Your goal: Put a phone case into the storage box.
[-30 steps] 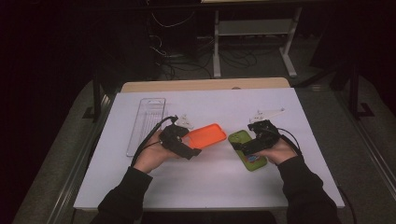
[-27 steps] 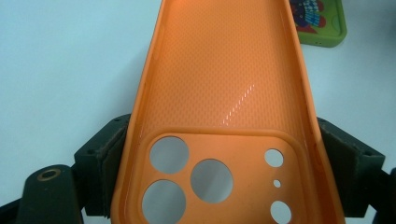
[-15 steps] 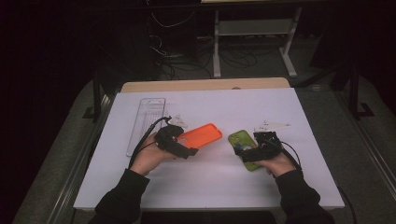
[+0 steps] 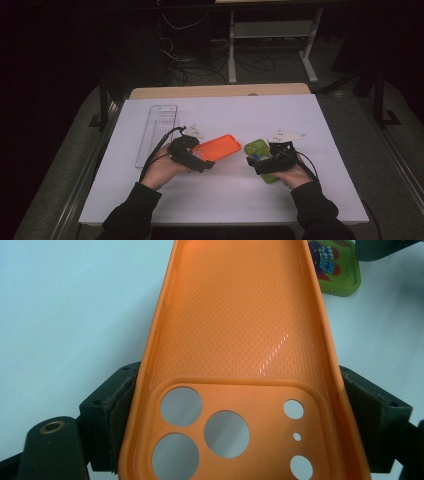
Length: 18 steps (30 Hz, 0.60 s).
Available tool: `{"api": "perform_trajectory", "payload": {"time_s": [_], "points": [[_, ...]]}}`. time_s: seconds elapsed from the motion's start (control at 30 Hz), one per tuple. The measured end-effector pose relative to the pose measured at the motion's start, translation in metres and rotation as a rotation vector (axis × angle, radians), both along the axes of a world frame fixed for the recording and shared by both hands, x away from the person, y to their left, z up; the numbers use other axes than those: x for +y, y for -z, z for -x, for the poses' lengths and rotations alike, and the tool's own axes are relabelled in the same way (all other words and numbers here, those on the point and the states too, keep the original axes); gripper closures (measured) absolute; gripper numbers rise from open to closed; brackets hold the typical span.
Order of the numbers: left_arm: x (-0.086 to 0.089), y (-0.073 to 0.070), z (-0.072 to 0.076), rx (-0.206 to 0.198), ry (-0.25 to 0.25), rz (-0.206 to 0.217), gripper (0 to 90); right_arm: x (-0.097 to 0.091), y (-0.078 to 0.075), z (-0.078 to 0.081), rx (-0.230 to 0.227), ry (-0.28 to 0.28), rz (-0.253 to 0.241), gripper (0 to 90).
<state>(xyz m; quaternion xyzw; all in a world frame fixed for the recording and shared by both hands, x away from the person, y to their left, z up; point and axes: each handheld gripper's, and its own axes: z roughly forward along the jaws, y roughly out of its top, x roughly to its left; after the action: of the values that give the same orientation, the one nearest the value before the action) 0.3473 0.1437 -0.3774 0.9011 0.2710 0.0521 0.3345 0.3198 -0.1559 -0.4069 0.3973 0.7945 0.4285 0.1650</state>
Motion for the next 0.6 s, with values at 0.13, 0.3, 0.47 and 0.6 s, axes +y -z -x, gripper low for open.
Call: {"api": "perform_trajectory", "payload": {"time_s": [0.13, 0.3, 0.47, 0.6], "points": [[0.000, 0.000, 0.000, 0.002, -0.004, 0.001, 15.7, 0.004, -0.001, 0.003, -0.026, -0.012, 0.021, 0.0], [-0.002, 0.001, 0.003, 0.007, -0.024, 0.029, 15.8, 0.006, -0.001, 0.004, -0.062, -0.023, 0.071, 0.0], [-0.001, 0.001, 0.003, 0.005, -0.020, 0.026, 15.7, 0.010, -0.002, 0.006, -0.120, -0.046, 0.138, 0.0], [0.001, 0.000, 0.001, 0.000, 0.002, 0.000, 15.8, 0.014, -0.001, 0.007, -0.147, -0.064, 0.171, 0.0]]}}
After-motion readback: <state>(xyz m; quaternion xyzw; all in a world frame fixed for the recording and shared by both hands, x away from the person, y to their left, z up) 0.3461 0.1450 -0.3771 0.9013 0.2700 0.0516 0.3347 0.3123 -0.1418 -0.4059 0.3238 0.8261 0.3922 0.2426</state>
